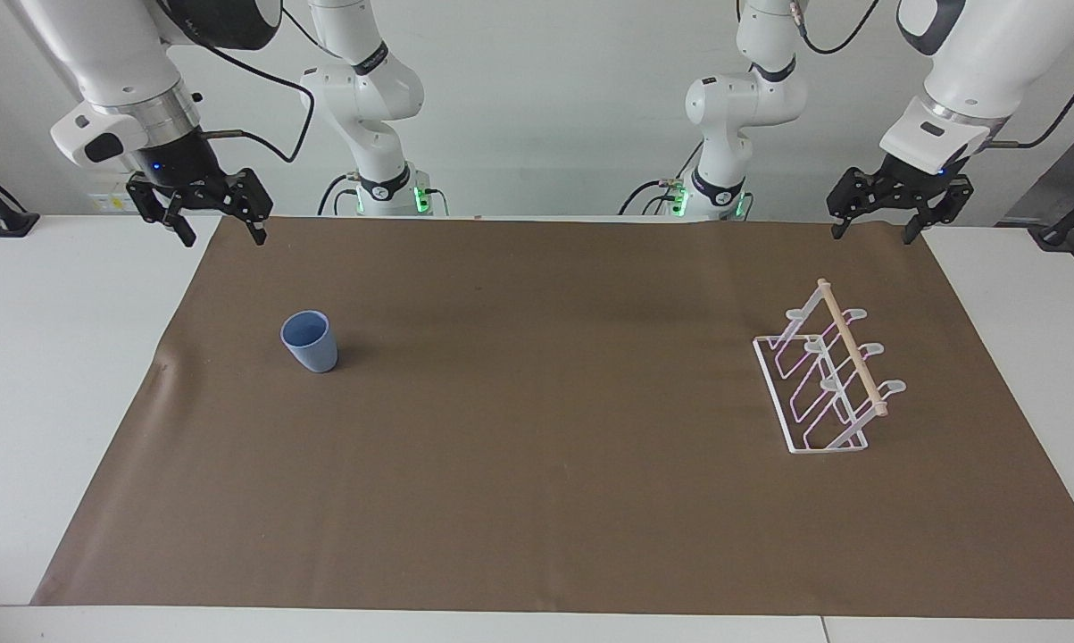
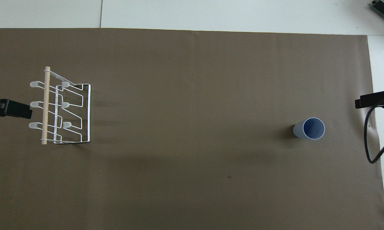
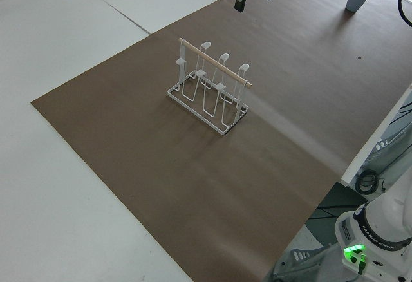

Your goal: Hang cup on cup holder

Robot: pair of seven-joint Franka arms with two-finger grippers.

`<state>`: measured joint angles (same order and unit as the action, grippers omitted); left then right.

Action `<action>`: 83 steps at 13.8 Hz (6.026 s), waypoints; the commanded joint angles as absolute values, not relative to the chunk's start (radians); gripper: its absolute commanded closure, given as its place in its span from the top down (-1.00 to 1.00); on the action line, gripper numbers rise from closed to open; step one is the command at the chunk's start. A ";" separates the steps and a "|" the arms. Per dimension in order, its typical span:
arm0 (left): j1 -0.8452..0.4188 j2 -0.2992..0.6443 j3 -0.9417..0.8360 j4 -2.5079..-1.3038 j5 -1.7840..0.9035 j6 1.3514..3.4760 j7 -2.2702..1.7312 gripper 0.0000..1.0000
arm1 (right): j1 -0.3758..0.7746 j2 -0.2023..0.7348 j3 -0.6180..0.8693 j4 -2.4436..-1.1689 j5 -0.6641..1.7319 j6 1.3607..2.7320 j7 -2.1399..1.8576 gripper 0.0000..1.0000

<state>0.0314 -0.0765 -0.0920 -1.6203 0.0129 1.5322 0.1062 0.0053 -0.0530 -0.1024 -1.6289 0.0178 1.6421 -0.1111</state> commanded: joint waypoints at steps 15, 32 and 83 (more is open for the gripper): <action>0.021 -0.100 -0.081 -1.640 0.015 1.523 0.109 1.00 | 0.009 -0.069 -0.129 -1.641 0.034 1.632 -0.123 1.00; 0.023 -0.104 -0.081 -1.651 0.008 1.554 0.104 1.00 | 0.012 -0.087 -0.123 -1.856 0.034 1.801 -0.123 1.00; 0.025 -0.129 -0.081 -1.698 -0.049 1.568 0.048 1.00 | 0.034 -0.060 -0.035 -2.330 0.035 2.263 -0.123 -0.03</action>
<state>0.0307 -0.0954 -0.0890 -1.6567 -0.0370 1.5397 0.0595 0.0351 -0.0526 -0.0356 -2.3187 0.0185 2.2446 -0.1111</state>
